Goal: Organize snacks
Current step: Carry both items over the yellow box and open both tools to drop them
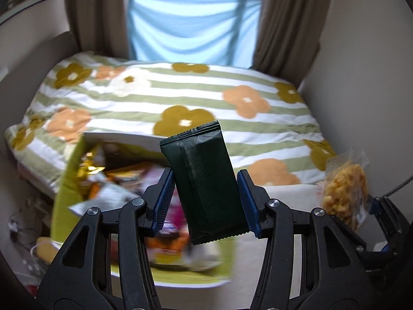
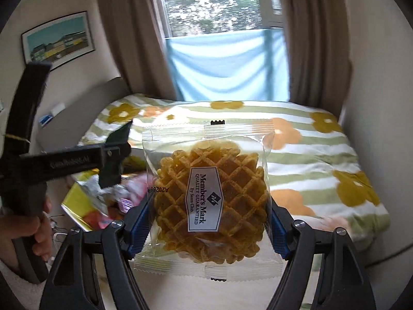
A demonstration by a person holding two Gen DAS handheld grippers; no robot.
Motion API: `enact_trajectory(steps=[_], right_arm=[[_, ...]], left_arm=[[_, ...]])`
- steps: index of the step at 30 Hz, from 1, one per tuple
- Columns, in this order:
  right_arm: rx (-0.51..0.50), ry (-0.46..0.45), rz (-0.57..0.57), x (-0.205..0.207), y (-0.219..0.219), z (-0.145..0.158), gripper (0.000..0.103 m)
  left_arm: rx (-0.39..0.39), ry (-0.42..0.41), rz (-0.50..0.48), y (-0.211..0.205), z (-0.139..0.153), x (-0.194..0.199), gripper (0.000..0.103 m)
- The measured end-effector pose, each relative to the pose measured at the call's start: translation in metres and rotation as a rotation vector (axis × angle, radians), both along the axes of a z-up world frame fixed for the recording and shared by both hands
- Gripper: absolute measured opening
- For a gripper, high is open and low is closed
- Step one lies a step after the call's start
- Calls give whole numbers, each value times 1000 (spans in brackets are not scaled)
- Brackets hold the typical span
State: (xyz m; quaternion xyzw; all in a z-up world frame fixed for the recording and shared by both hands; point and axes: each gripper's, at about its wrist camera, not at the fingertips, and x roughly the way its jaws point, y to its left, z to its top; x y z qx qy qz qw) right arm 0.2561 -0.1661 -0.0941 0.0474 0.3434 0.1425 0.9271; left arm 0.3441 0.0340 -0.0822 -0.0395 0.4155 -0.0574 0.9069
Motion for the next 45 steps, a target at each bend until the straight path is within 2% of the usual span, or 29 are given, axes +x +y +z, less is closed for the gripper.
enact_trajectory(steps=[4,7,12,16,17,18,19,21,24,33,34,36,37,39,45], right_arm=[[22,31,43,19,49,-7,73],[29,55,49,32,79,-16,73],[44,96,13,51,110,-30,73],[41,130,-24,58,112,-41,73],[39,139,-32,59,114,-43,73],[36,148,-40,61,115,-45,73],[36,159,-48,62,115,-47,73],[38,175,-55,65,116,-49,73],[25,187,-61,68,116,-51,73],[16,229,-20,85,131,-56,75],[7,235,-11,88,134,-57,76],[-31,248,9,90,144,-60,97],[-50,238,10,88,147,-61,101],[-77,211,2,82,148,-60,102],[-112,225,-19,69,143,-65,102]], left_arm=[[9,35,22,55,-14,18,46],[27,62,10,82,-27,35,46],[29,109,-58,103,-47,62,46],[34,130,-130,107,-57,72,50],[32,138,-137,106,-59,73,64],[37,143,-136,105,-60,73,91],[47,139,-134,107,-62,71,101],[52,114,-135,109,-61,65,103],[68,117,-122,116,-63,56,103],[51,124,-38,143,-59,38,103],[46,122,-20,148,-58,35,103],[38,117,4,156,-55,30,103],[38,118,16,160,-55,27,103],[47,114,33,167,-54,21,103],[40,103,42,173,-55,9,103]])
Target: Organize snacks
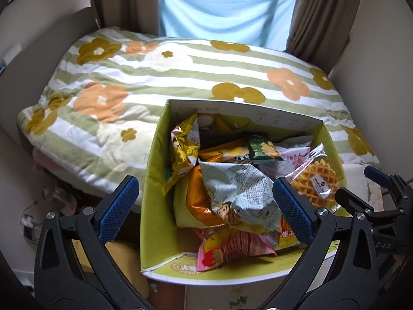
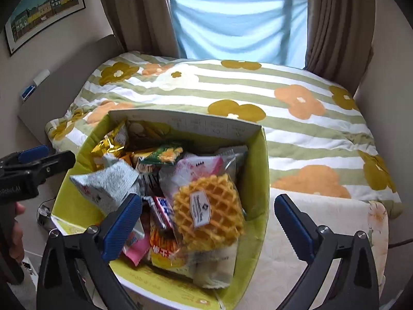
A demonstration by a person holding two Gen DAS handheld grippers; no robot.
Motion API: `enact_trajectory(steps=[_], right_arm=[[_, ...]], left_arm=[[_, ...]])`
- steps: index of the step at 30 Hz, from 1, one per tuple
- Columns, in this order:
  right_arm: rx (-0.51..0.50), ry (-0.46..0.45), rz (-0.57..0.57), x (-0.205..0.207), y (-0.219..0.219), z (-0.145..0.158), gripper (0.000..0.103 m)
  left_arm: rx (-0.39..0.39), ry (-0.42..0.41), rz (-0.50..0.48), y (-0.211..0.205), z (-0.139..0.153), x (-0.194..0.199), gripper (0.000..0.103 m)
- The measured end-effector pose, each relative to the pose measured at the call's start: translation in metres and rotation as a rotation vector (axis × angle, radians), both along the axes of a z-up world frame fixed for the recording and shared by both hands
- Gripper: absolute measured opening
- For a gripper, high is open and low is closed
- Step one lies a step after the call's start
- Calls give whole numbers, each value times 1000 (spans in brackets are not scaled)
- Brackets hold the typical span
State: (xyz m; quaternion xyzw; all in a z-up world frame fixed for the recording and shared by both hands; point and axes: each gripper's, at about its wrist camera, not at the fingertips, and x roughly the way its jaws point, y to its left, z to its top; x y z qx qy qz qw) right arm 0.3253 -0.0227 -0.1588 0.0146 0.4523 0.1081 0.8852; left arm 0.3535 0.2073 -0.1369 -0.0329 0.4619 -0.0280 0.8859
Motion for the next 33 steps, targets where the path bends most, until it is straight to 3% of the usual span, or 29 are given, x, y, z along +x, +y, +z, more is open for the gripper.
enact_trajectory(steps=[5,10,20,25,33], right_arm=[[16,-31,-29,-18,-10,15,102],[18,-131,-51,-46,-30,55,102],[-36,-327,-161,-146,-98,138,102],[-70,-381,-195,-204,-121,155,102],[-63,-410,-244,-273,-144,151,102]], left_arm=[[11,-48,-3,-9,19,-19,103],[15,-158,5,-27,60,-55,103],[22,-413,-6,-94,134,-180,103],[24,-446,9,-117,142,-236,103],[56,-481,-15,-148,139,-305,103]])
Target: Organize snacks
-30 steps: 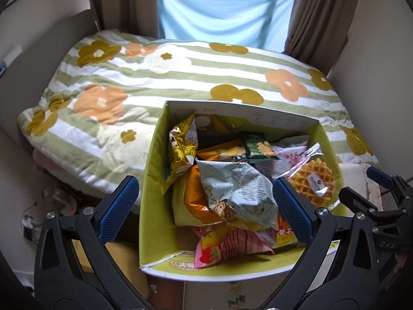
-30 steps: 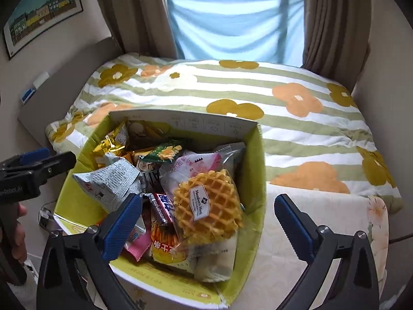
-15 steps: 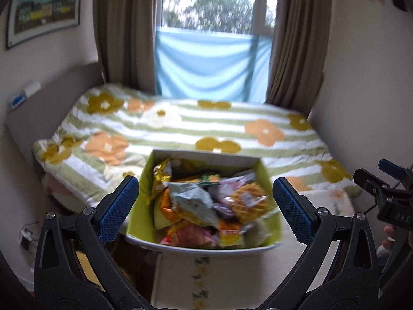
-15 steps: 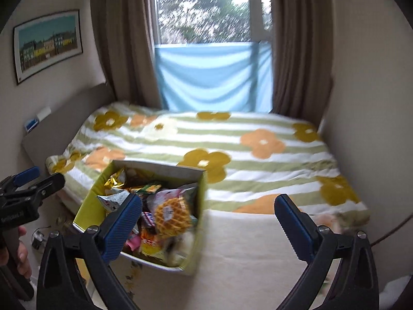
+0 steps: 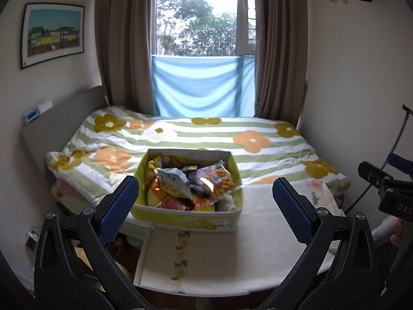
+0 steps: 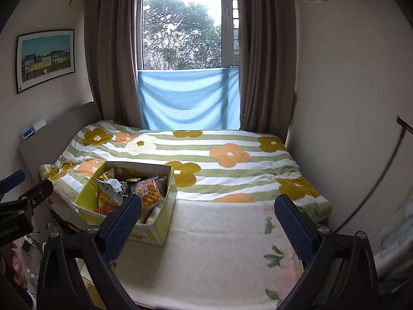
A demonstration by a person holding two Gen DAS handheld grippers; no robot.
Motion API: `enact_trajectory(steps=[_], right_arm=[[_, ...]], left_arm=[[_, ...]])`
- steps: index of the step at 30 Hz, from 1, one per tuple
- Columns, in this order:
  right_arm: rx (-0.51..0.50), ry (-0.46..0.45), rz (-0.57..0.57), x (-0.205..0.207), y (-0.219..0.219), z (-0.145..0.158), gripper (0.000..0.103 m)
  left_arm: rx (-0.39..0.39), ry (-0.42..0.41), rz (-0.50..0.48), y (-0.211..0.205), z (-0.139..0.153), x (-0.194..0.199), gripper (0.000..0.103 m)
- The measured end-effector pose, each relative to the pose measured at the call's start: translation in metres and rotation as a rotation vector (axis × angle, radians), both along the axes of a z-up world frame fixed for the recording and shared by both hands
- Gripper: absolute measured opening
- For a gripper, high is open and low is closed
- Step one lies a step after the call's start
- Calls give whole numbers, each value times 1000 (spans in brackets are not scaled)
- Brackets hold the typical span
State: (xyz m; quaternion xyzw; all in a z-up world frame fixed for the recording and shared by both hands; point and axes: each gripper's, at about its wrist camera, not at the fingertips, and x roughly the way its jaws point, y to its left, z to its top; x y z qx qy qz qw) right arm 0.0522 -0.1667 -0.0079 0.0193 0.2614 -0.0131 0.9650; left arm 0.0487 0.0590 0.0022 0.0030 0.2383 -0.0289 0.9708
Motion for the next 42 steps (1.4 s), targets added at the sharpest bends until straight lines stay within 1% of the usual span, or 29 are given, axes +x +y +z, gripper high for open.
enact_trajectory(steps=[5,15,32,42], right_arm=[[8,-1,-20,-25,-8,-8,102],[22,-33,-31,-48,-17,-4,102],[23,-43,-27,-53,-18,-6,102],[23,-29,-36,-50,-19,-7,102]], left_arm=[[0,-20,-4,-7,2,-24,103],[-1,-48,-9,-15,9,-43,103],[8,-62,-4,-21,10,-51,103],[11,-46,-2,-21,8,-45,103]])
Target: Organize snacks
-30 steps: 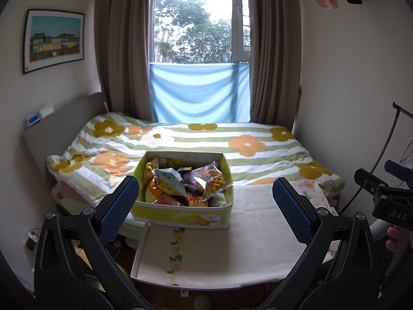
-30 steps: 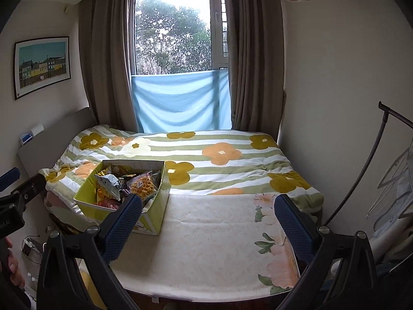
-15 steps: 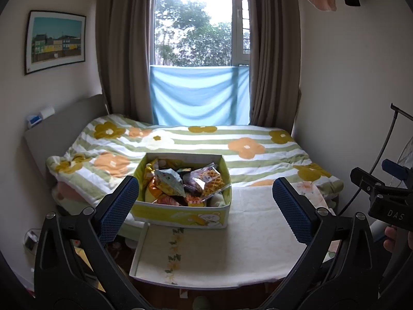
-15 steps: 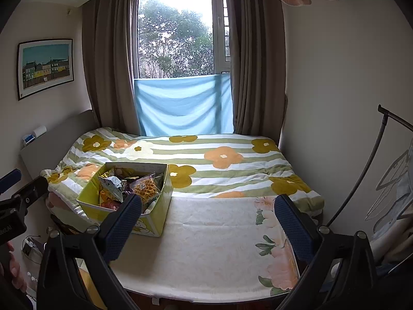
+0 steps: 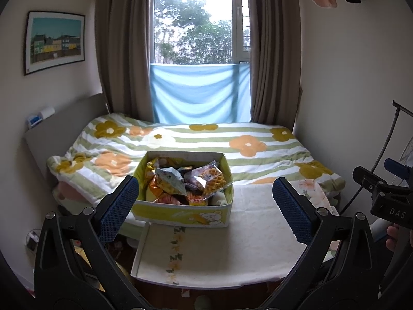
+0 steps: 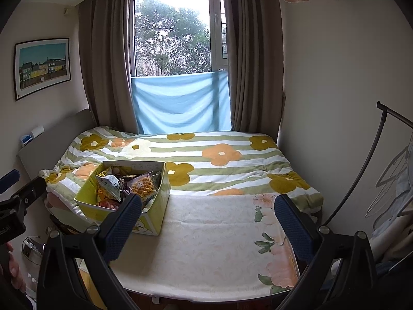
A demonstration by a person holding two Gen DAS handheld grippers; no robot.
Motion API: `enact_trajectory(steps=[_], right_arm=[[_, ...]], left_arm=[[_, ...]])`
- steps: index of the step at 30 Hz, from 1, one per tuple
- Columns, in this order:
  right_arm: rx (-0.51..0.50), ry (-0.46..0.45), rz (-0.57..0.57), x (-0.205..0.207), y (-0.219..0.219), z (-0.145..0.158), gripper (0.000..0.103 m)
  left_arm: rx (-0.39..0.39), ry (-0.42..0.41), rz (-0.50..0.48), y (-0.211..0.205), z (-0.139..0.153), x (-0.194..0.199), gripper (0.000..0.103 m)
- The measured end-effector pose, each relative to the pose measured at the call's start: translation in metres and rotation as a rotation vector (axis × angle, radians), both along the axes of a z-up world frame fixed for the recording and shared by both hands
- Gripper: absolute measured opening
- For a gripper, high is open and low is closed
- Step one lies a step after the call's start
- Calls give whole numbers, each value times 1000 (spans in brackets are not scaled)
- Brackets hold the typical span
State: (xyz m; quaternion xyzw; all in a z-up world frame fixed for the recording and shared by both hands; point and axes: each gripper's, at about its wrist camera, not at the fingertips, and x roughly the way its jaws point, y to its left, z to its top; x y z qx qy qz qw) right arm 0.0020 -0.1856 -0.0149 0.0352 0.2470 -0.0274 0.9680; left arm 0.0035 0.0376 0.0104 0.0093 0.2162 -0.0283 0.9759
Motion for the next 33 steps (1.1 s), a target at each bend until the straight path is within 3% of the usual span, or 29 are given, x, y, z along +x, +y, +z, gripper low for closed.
enact_trajectory(steps=[15,22,33], right_arm=[[-4,-1,-6,1,1,0,102],[-1,7,-7,4,4,0,102],[3,43,4,24,19,-4,102]], left_arm=[[7,-4,25,5,2,2,103],[51,-24,60,6,4,1,103],[41,7,64,19,-5,21,103]])
